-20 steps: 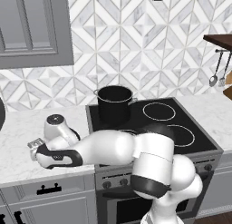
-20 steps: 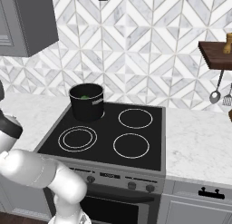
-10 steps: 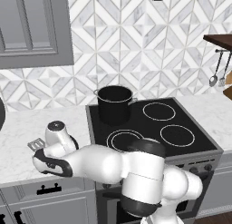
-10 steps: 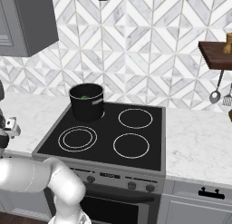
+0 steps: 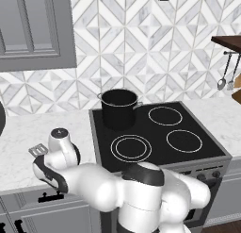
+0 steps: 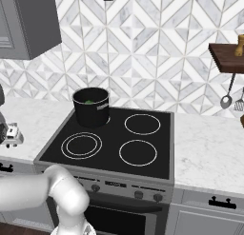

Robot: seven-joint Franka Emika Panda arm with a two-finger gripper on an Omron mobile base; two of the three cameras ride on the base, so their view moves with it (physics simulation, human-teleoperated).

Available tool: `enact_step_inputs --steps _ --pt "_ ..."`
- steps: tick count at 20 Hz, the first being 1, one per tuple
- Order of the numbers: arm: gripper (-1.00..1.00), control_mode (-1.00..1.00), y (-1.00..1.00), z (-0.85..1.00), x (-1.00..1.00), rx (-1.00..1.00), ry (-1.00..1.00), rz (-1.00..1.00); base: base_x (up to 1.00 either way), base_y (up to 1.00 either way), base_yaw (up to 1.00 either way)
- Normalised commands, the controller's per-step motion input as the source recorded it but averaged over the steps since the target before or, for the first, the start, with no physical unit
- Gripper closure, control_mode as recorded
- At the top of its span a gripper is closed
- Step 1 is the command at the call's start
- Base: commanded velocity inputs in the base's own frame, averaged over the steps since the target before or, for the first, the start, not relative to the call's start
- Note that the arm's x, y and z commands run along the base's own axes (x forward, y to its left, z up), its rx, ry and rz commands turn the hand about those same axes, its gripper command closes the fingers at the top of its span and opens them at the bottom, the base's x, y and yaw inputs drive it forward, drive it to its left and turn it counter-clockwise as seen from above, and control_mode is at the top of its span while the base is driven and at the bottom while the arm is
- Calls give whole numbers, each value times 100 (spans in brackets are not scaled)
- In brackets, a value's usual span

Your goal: Put the lemon and broccoli in the pot. Retrieve the spatula and lightly stir the vegetables in the pot.

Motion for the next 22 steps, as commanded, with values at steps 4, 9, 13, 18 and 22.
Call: enact_step_inputs --steps 4,9,13,18,22 --pt "100 -100 8 -27 25 0 0 0 0 0 0" --pt "100 -100 2 -13 35 -1 0 0 0 0 0" --pt "100 -100 0 -15 18 0 0 0 0 0 0" --pt "100 -100 0 -16 -6 0 0 0 0 0 0" --pt "100 -100 -3 31 -63 0 -7 -1 0 0 0"
